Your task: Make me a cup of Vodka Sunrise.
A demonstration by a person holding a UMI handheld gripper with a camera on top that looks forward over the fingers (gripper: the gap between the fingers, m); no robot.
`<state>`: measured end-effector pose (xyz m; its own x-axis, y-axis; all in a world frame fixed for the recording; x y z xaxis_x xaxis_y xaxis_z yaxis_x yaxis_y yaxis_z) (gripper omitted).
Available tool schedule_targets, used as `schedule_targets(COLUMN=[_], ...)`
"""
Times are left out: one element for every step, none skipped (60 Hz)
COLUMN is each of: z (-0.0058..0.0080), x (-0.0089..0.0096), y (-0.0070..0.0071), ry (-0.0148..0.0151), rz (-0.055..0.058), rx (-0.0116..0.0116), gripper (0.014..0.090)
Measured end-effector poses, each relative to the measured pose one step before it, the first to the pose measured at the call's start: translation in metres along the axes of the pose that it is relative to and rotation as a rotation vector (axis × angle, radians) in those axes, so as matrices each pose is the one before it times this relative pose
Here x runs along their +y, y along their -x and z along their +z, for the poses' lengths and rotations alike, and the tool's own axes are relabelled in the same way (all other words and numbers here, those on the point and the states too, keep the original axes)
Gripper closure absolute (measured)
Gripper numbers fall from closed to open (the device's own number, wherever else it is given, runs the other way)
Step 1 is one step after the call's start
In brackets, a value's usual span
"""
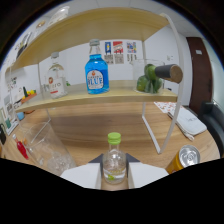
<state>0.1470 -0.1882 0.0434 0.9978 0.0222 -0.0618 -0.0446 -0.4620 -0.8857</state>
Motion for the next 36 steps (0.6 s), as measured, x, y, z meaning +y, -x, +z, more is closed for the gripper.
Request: schedule_targets(z=[0.00065, 0.00029, 0.00071, 0.00089, 0.00008, 0.00049, 0.00052, 0.0003, 0.00041, 0.00026, -0.00038, -0.00022, -0.00022, -0.00033, -0.00039, -0.00049, -0.00057, -0.00066, -0.00065, -0.00071, -0.00086, -0.00082, -0.00074, -0.00085, -0.00081, -0.00088, -0.00095, -0.00058, -0.00068, -0.00058, -0.00057, -0.0006, -0.00091, -0.00133, -0.00148, -0.00162], x=[0.00132, 0.00118, 0.00144, 0.00167, 0.00195, 0.0017, 0.00185, 0.00178, 0.00207, 0.00193, 0.00172, -0.00106, 0.0006, 0.00046, 0.00034, 0.00053, 0.00064, 0.00064, 0.00052, 0.00068, 0.00054, 0.0008, 0.00092, 0.0009, 0.00078, 0.00102, 0.00137, 0.00131, 0.00193, 0.00239, 0.00177, 0.00123, 0.00076, 0.00048, -0.00011, -0.00044], y=[-0.00033, -0.00015, -0.00007, -0.00006, -0.00032, -0.0003, 0.00002, 0.00044, 0.00052, 0.00023, 0.00012, -0.00009, -0.00015, -0.00007, 0.00017, 0.00011, -0.00002, 0.00029, 0.00005, -0.00012, -0.00009, -0.00007, 0.00006, 0.00014, -0.0001, -0.00024, -0.00025, -0.0002, -0.00039, -0.00025, -0.00061, -0.00081, -0.00025, -0.00038, -0.00064, -0.00088], ry=[0.0038, 0.00455, 0.00483, 0.00651, 0.00863, 0.00739, 0.00738, 0.00691, 0.00752, 0.00735, 0.00625, -0.00476, 0.00086, 0.00118, 0.00035, 0.00109, 0.00172, 0.0022, 0.00168, 0.00258, 0.00393, 0.00313, 0.00226, 0.00142, 0.00145, 0.00187, 0.00227, 0.00397, 0.00589, 0.00698, 0.00555, 0.00349, 0.002, 0.0007, -0.00012, -0.00038], rz=[0.0028, 0.0018, 0.0013, 0.0009, -0.0003, -0.0006, -0.0006, -0.0005, -0.0003, -0.0002, -0.0004, 0.0017, -0.0003, -0.0002, -0.0007, -0.0017, -0.002, -0.002, -0.0023, -0.0028, -0.0028, -0.0032, -0.0029, -0.0028, -0.0032, -0.0025, -0.0026, -0.0015, -0.0018, -0.0015, -0.0016, -0.0026, -0.0011, -0.0005, 0.0001, 0.0005], rx=[0.00066, 0.00064, 0.00034, 0.0003, -0.00006, 0.00157, 0.00108, 0.00013, -0.00081, -0.00057, -0.00011, 0.00138, 0.0021, 0.00187, 0.0009, 0.00022, 0.00039, 0.00046, 0.00103, 0.00108, 0.00164, 0.00087, 0.00082, 0.00146, 0.0021, 0.00287, 0.00301, 0.0031, 0.00383, 0.00258, 0.00441, 0.00366, 0.00279, 0.00261, 0.00431, 0.00509], gripper=[0.0691, 0.0691, 0.0691, 0.0691, 0.0692, 0.0692, 0.0691, 0.0688, 0.0689, 0.0689, 0.0685, 0.0687, 0.0686, 0.0686, 0.0685, 0.0685, 0.0684, 0.0682, 0.0682, 0.0679, 0.0679, 0.0678, 0.0679, 0.0678, 0.0676, 0.0677, 0.0677, 0.0675, 0.0674, 0.067, 0.0668, 0.0668, 0.0664, 0.0649, 0.0626, 0.06])
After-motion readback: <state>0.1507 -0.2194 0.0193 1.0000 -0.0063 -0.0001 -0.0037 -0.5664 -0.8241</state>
